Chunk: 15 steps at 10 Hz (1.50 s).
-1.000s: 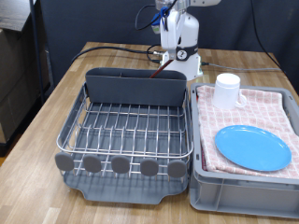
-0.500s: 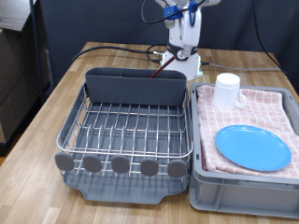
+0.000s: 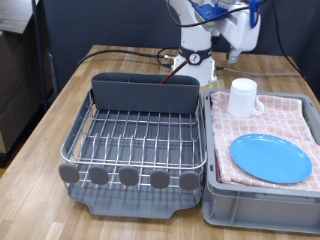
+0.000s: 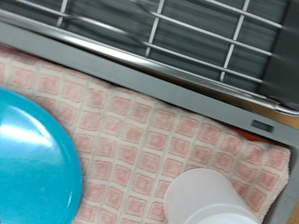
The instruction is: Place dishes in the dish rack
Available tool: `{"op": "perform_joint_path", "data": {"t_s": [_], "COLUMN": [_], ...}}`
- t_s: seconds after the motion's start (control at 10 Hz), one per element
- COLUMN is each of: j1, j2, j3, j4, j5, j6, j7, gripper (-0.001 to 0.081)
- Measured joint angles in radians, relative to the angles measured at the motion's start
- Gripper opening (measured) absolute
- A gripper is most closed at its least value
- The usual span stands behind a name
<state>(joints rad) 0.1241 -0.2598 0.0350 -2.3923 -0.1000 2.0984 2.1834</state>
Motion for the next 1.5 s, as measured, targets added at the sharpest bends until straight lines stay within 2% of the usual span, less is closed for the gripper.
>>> {"op": "perform_joint_path", "data": {"t_s": [0.1, 0.5, 1.1, 1.3, 1.5], "j1": [0.0, 0.001, 0.031, 0.04, 0.04], "j2": [0.032, 0.033, 0.072, 0.086, 0.102], "j3": [0.008, 0.01, 0.066, 0.068, 0.066], "j4": [0.028, 0.028, 0.06, 0.052, 0.019], "j5": [-0.014, -0.01, 0.014, 0.063, 0.123], "j6": [-0.004, 0.03, 0.083, 0.163, 0.273], "j7": [-0.003, -0.023, -0.048, -0.111, -0.187], "gripper": [0.0803, 0.0803, 0.0803, 0.0803, 0.0803]}}
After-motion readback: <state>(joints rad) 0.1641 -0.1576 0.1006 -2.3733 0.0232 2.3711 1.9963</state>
